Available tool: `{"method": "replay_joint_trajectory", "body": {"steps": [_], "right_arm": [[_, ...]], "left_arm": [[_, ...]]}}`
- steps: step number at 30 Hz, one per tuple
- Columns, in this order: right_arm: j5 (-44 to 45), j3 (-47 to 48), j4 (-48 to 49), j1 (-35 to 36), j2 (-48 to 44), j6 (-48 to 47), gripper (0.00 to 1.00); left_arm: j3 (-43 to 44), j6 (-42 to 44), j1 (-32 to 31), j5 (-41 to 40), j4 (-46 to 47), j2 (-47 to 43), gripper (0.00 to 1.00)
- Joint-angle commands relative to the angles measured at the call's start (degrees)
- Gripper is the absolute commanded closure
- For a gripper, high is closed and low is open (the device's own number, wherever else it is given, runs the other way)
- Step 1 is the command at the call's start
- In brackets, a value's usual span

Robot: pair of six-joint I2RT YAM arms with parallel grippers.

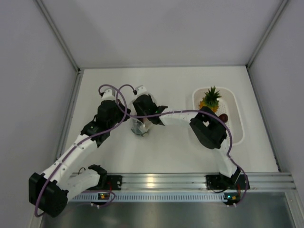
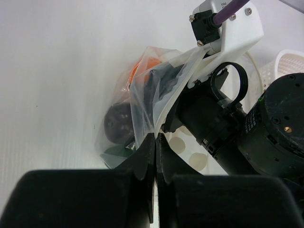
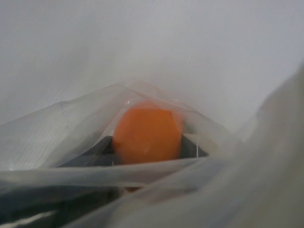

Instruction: Open the zip-top bag and remove the fake food

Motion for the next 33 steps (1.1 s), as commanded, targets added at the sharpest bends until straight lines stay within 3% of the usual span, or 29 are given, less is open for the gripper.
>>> {"method": "replay_joint_trajectory", "body": {"steps": [1, 10, 18, 21, 25, 33], "right_arm": [[0.72, -0.50, -1.10, -1.91, 2.30, -0.48, 0.47], [1.69, -0.85, -3.30, -3.40, 5.20, 0.13, 0.32], [1.69, 0.03, -3.56, -3.75, 6.35, 0.31, 0.32], [1.52, -0.50, -3.21, -3.84, 6.09, -0.04, 0.38], [0.64, -2.25, -0.85, -3.84, 4.69, -0.75, 0.73], [-1.65, -8.40, 2.33, -3.40, -3.48, -0.22, 0.81]], "left_arm": [[-0.31, 1.09, 0.31, 0.36, 2.82, -1.01, 1.00], [0.22, 1.62, 0.49, 0.36, 2.82, -1.27, 1.00], [0.31, 1.89, 0.49, 0.54, 2.82, -1.10, 1.00], [0.22, 2.24, 0.58, 0.28, 2.73, -1.10, 1.00], [-0.04, 2.24, 0.75, 0.19, 2.73, -1.18, 1.00], [0.31, 2.68, 0.93, 1.06, 2.82, -0.31, 1.00]]}}
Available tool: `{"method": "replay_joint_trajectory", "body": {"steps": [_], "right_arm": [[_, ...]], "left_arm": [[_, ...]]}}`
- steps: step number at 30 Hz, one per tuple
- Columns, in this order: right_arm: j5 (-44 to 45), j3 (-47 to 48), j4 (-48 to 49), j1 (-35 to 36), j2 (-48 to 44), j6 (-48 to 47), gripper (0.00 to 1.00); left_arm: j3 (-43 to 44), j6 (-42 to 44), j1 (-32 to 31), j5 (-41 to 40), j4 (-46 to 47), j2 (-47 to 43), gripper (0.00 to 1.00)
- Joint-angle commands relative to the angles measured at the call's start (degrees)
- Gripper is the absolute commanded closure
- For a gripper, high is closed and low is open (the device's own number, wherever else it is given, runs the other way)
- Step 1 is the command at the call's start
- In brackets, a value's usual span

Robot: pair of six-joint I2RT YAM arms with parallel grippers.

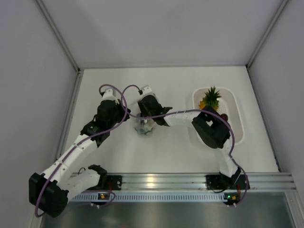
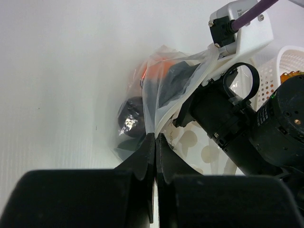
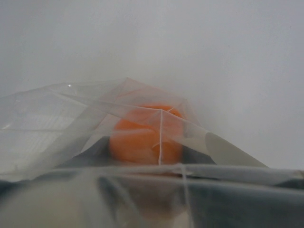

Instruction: Open the zip-top bag and remove the fake food

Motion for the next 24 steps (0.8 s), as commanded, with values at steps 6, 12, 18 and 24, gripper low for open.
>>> {"method": "replay_joint_trajectory", "body": {"steps": [6, 12, 18, 24], "right_arm": [[-2.62, -5.16, -4.36, -1.04, -6.14, 0.52, 0.87], [-4.99, -9.55, -2.78, -0.78, -12.21, 1.84, 0.88], [-7.62, -12.54, -1.99, -0.07, -17.93, 2.02, 0.90], [-12.63, -13.60, -3.91, 0.45, -23.03, 1.14, 0.91]], "left_arm": [[0.22, 1.41, 0.38, 0.28, 2.75, -0.63, 1.00], [0.22, 1.76, 0.47, 0.89, 2.75, -0.46, 1.00], [1.01, 1.76, 0.47, 4.14, 2.84, -0.11, 1.00], [1.71, 3.34, 0.47, 7.48, 2.84, 0.16, 1.00]]}}
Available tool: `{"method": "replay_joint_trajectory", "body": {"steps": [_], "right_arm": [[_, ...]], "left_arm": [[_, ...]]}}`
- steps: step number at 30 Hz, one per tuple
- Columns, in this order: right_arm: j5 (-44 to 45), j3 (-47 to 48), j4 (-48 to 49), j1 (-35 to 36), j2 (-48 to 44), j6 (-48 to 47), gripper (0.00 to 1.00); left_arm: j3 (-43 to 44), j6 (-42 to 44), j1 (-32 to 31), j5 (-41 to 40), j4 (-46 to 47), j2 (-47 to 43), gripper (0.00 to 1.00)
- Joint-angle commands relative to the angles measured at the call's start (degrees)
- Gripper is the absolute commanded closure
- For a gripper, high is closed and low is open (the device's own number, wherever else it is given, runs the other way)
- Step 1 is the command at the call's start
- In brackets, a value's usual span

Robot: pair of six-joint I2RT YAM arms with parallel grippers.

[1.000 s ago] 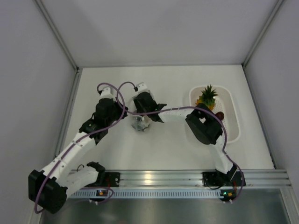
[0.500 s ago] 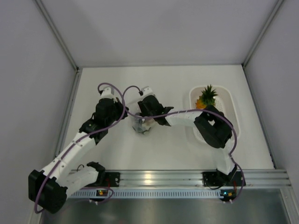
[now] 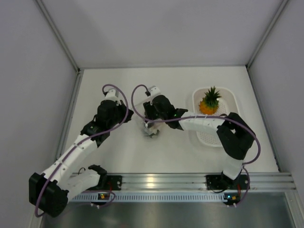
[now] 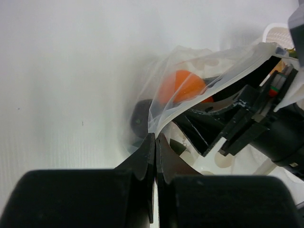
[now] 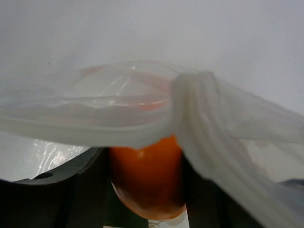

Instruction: Open the zip-top bag and remove the fake food

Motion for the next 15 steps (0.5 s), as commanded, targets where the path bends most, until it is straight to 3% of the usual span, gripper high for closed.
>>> {"method": "replay_joint_trajectory", "body": {"steps": [1, 15], "right_arm": [[-4.89, 0.19, -0.55, 0.43, -5.24, -0.21, 0.91], [-15.81, -0.34, -4.33, 1.05, -15.70, 4.26, 0.92]], "left_arm": [[1.63, 1.79, 0.38, 1.69, 2.80, -0.17, 1.00], [1.98, 3.81, 0.47, 4.77, 2.80, -0.96, 1.00]]}}
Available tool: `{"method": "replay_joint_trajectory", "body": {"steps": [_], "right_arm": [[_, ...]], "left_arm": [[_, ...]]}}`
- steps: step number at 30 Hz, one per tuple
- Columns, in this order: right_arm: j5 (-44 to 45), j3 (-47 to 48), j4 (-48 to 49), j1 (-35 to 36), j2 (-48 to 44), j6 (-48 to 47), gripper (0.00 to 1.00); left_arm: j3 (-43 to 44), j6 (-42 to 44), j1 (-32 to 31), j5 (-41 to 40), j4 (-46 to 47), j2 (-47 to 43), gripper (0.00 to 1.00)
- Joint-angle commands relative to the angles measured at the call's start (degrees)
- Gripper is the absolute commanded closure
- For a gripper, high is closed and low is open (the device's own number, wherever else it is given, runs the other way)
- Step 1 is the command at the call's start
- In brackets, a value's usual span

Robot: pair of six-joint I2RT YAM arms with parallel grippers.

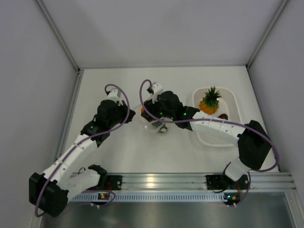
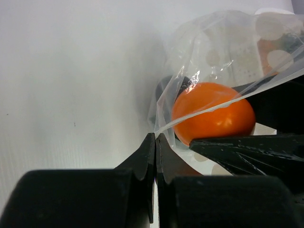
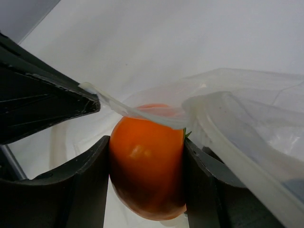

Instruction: Open the zip-top bag and remove the fake food

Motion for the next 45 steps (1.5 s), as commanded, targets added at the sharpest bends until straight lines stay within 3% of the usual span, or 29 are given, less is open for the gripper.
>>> {"method": "replay_joint_trajectory", "body": {"steps": [1, 8, 20, 25, 45], "right_arm": [[-3.85, 0.30, 0.93, 0.41, -4.36, 3.00, 0.93], [-5.79, 2.23, 0.76, 2.43, -3.75, 3.18, 0.94], [4.05, 8.74, -4.96, 9.99, -0.58, -3.59, 0.95], [11.17, 5.93, -2.33, 9.99, -3.91, -3.68, 0.96], [7.57, -2.07, 3.12, 8.77, -21.40, -1.13, 0.96]], "left_arm": [[1.98, 1.56, 0.38, 1.25, 2.49, -1.23, 1.00], [2.68, 2.97, 0.38, 4.49, 2.49, -3.34, 1.00], [5.67, 5.34, 0.21, 11.09, 1.44, -5.27, 1.00], [6.37, 6.04, 0.12, 13.20, 0.56, -4.83, 1.00], [6.72, 2.27, -0.59, 10.05, -0.58, 1.49, 1.00]]}}
